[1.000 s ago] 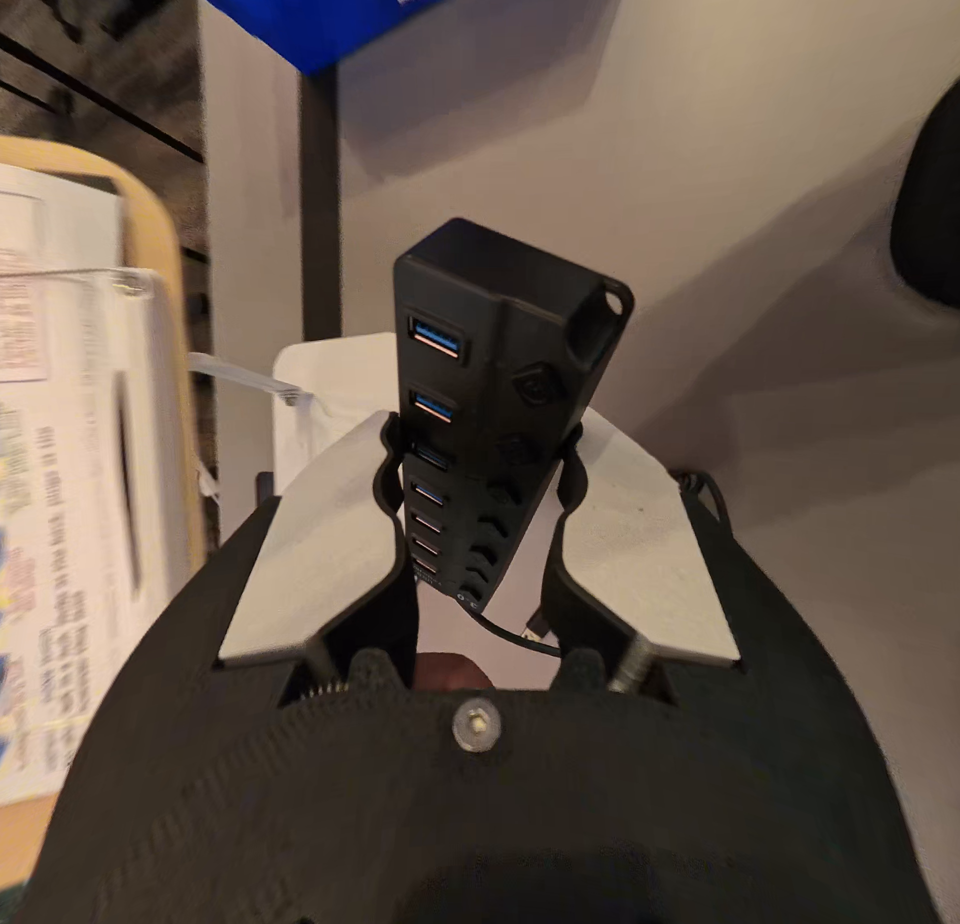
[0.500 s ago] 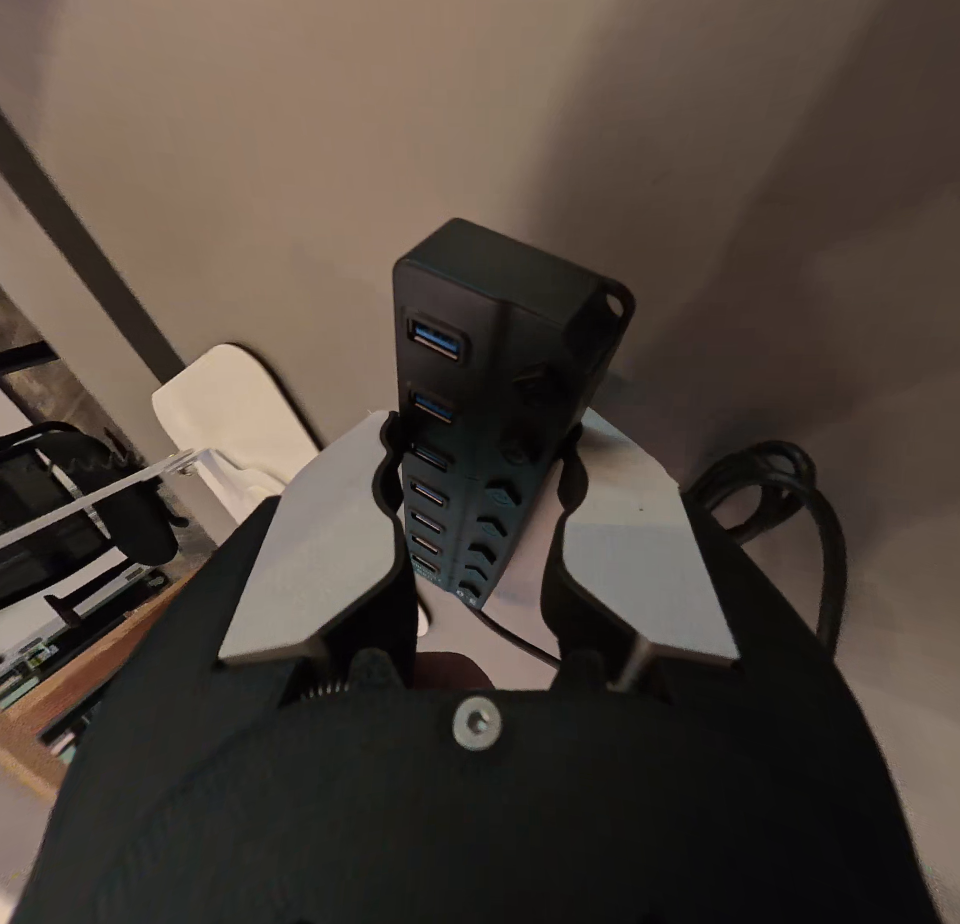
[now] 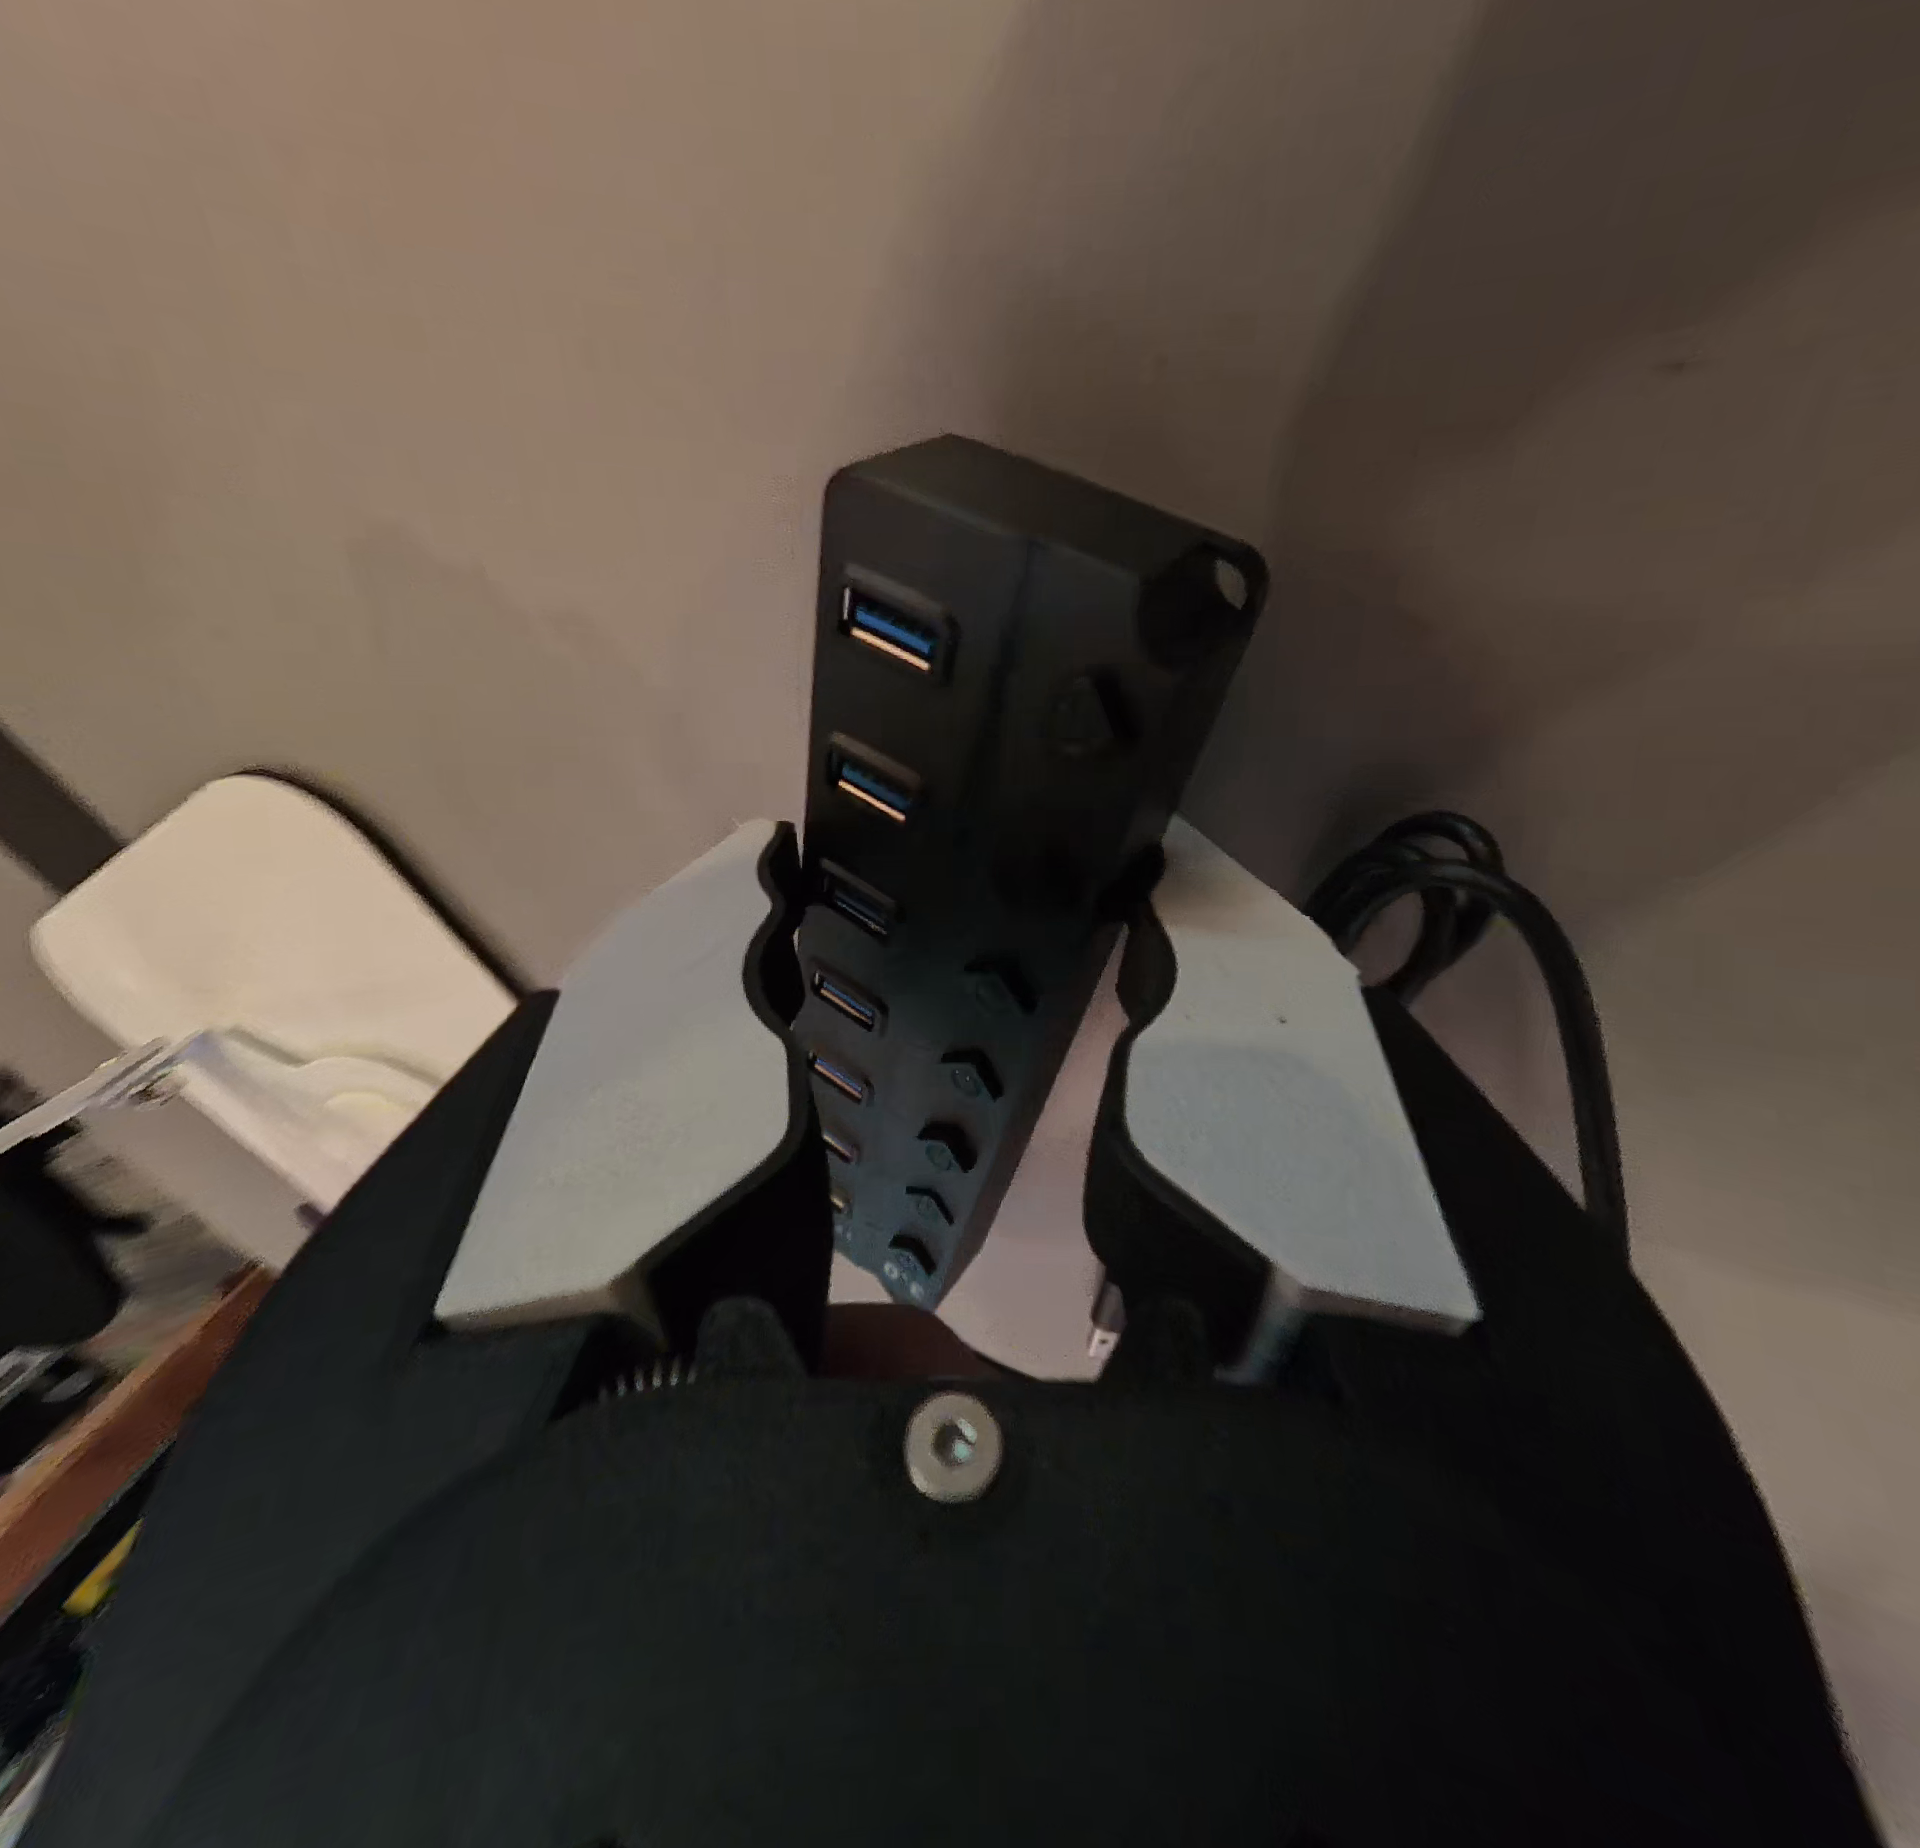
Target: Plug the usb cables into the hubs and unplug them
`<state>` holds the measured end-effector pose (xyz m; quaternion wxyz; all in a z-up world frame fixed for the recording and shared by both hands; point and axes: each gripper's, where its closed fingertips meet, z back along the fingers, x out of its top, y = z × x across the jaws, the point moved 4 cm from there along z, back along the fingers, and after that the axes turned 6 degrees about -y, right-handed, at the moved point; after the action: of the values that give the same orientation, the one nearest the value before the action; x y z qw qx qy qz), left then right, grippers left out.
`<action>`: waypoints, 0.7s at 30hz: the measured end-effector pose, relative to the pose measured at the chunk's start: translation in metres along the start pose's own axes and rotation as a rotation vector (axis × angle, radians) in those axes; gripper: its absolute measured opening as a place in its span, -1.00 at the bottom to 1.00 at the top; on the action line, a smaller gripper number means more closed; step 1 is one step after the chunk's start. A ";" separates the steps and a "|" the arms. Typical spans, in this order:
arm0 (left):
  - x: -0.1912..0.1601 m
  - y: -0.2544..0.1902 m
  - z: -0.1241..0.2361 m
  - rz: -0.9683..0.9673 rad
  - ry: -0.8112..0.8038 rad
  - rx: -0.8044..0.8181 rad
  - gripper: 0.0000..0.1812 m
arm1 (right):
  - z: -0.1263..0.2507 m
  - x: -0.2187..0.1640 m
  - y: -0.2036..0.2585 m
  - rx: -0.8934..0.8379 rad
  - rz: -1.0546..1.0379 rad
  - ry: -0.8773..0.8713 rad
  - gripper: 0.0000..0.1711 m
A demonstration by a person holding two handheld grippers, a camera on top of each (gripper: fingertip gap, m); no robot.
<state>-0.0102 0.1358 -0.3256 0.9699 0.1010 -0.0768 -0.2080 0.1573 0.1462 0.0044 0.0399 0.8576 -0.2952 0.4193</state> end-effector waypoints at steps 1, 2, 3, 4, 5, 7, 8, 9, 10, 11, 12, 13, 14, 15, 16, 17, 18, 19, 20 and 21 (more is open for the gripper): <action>-0.001 -0.001 -0.001 0.004 -0.001 -0.034 -0.35 | 0.000 0.000 0.000 0.000 -0.002 -0.002 -0.71; -0.001 0.001 -0.001 0.008 -0.001 -0.044 -0.35 | 0.001 0.001 0.000 0.000 -0.003 -0.004 -0.71; -0.001 0.002 -0.002 0.007 0.006 -0.065 -0.35 | 0.001 0.001 -0.001 0.001 -0.005 -0.006 -0.71; -0.002 0.001 -0.002 -0.001 0.020 -0.089 -0.35 | 0.001 0.001 -0.001 0.000 -0.006 -0.008 -0.71; -0.003 0.001 -0.003 0.000 0.033 -0.105 -0.35 | 0.002 0.001 -0.001 0.000 -0.008 -0.009 -0.71; -0.002 0.000 -0.004 0.009 0.054 -0.141 -0.35 | 0.003 0.001 -0.002 -0.002 -0.012 -0.013 -0.71; -0.002 0.000 -0.004 0.007 0.068 -0.144 -0.35 | 0.003 0.001 -0.003 -0.003 -0.016 -0.016 -0.71; -0.001 0.000 -0.004 0.001 0.085 -0.146 -0.35 | 0.004 0.002 -0.004 -0.003 -0.019 -0.019 -0.71; -0.001 -0.001 -0.004 -0.004 0.107 -0.152 -0.34 | 0.004 0.002 -0.005 -0.003 -0.023 -0.022 -0.71; -0.001 -0.003 -0.004 -0.007 0.129 -0.163 -0.34 | 0.005 0.002 -0.005 -0.004 -0.028 -0.025 -0.71; -0.001 -0.004 -0.004 -0.011 0.143 -0.172 -0.34 | 0.005 0.002 -0.006 -0.004 -0.032 -0.029 -0.71; -0.001 -0.005 -0.004 -0.014 0.151 -0.183 -0.34 | 0.006 0.002 -0.006 -0.004 -0.035 -0.031 -0.71; 0.000 -0.006 -0.004 -0.013 0.158 -0.191 -0.34 | 0.006 0.002 -0.006 -0.004 -0.036 -0.033 -0.71; -0.001 -0.007 -0.004 -0.013 0.165 -0.204 -0.33 | 0.007 0.003 -0.007 -0.005 -0.037 -0.034 -0.71; -0.001 -0.009 -0.005 -0.014 0.172 -0.220 -0.33 | 0.007 0.003 -0.007 -0.005 -0.037 -0.036 -0.71; -0.001 -0.010 -0.005 -0.014 0.178 -0.232 -0.33 | 0.008 0.004 -0.007 -0.005 -0.037 -0.039 -0.71; -0.001 -0.010 -0.005 -0.021 0.184 -0.236 -0.32 | 0.009 0.005 -0.007 -0.005 -0.039 -0.043 -0.70; -0.001 -0.011 -0.004 -0.028 0.192 -0.245 -0.30 | 0.009 0.006 -0.007 -0.004 -0.042 -0.047 -0.71; -0.001 -0.012 -0.004 -0.028 0.200 -0.254 -0.28 | 0.010 0.006 -0.007 -0.003 -0.044 -0.051 -0.71; -0.001 -0.012 -0.004 -0.029 0.206 -0.261 -0.26 | 0.010 0.007 -0.007 -0.003 -0.047 -0.054 -0.71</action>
<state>-0.0146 0.1261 -0.3323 0.9744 -0.0041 0.0521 -0.2185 0.1713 0.1461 0.0043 0.0428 0.8751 -0.2766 0.3948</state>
